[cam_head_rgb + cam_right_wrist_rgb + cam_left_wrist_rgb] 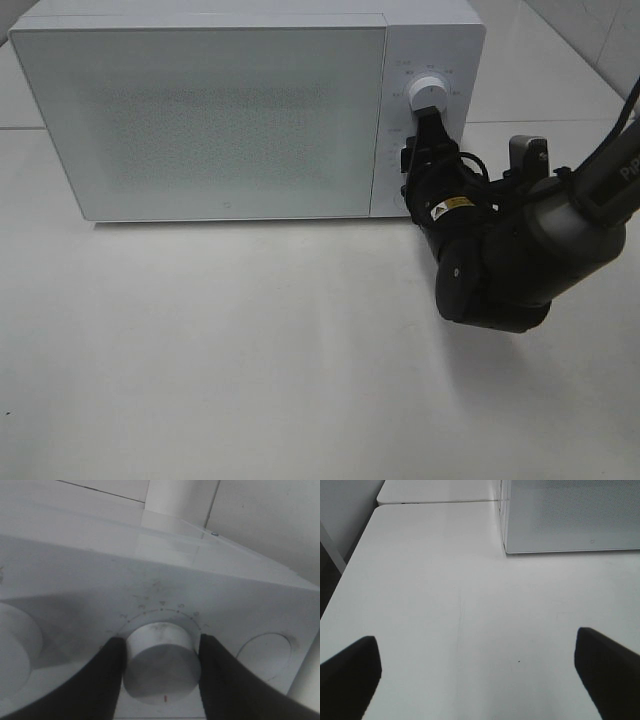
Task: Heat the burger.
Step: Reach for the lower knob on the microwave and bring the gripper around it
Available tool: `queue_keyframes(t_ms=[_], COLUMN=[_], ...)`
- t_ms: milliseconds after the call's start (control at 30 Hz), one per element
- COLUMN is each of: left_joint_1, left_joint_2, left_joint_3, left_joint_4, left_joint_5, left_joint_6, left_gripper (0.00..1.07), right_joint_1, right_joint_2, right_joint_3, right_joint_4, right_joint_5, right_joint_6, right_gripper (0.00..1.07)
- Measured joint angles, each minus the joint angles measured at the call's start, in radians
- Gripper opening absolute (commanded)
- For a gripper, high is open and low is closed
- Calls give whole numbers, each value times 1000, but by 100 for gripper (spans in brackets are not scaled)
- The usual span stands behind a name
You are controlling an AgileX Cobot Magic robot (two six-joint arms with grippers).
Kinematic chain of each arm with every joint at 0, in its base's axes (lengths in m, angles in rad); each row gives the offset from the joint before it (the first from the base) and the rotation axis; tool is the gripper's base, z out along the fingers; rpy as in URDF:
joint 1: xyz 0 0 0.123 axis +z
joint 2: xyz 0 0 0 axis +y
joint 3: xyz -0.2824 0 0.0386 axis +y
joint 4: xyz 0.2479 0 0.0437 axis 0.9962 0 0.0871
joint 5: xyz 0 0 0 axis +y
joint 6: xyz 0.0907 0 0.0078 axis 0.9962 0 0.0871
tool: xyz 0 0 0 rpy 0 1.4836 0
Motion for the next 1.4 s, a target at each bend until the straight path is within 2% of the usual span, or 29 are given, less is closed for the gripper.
queue_keyframes(t_ms=[200, 367, 767, 967, 1033, 1133, 1167, 1200, 1233, 1267, 1300, 1333, 1367, 1400], left_joint_1=[0, 0, 0, 0, 0, 0, 0, 0, 0, 0, 0, 0, 0, 0], left_joint_2=[0, 0, 0, 0, 0, 0, 0, 0, 0, 0, 0, 0, 0, 0], left_joint_3=[0, 0, 0, 0, 0, 0, 0, 0, 0, 0, 0, 0, 0, 0], left_joint_4=[0, 0, 0, 0, 0, 0, 0, 0, 0, 0, 0, 0, 0, 0], left_joint_5=[0, 0, 0, 0, 0, 0, 0, 0, 0, 0, 0, 0, 0, 0], left_joint_6=[0, 0, 0, 0, 0, 0, 0, 0, 0, 0, 0, 0, 0, 0], left_gripper=[101, 101, 101, 101, 101, 101, 101, 101, 101, 101, 101, 101, 101, 101], right_joint_1=[0, 0, 0, 0, 0, 0, 0, 0, 0, 0, 0, 0, 3, 4], right_joint_2=[0, 0, 2, 2, 2, 2, 2, 2, 2, 2, 2, 2, 2, 2], right_joint_3=[0, 0, 0, 0, 0, 0, 0, 0, 0, 0, 0, 0, 1, 6], right_joint_4=[7, 11, 11, 10, 10, 10, 10, 10, 8, 8, 8, 8, 7, 3], right_joint_5=[1, 1, 1, 1, 1, 1, 1, 1, 2, 2, 4, 4, 12, 12], right_joint_6=[204, 288, 308, 304, 276, 264, 246, 236, 223, 223, 212, 212, 194, 179], right_gripper=[0, 0, 0, 6, 20, 26, 41, 50, 66, 66, 74, 74, 85, 89])
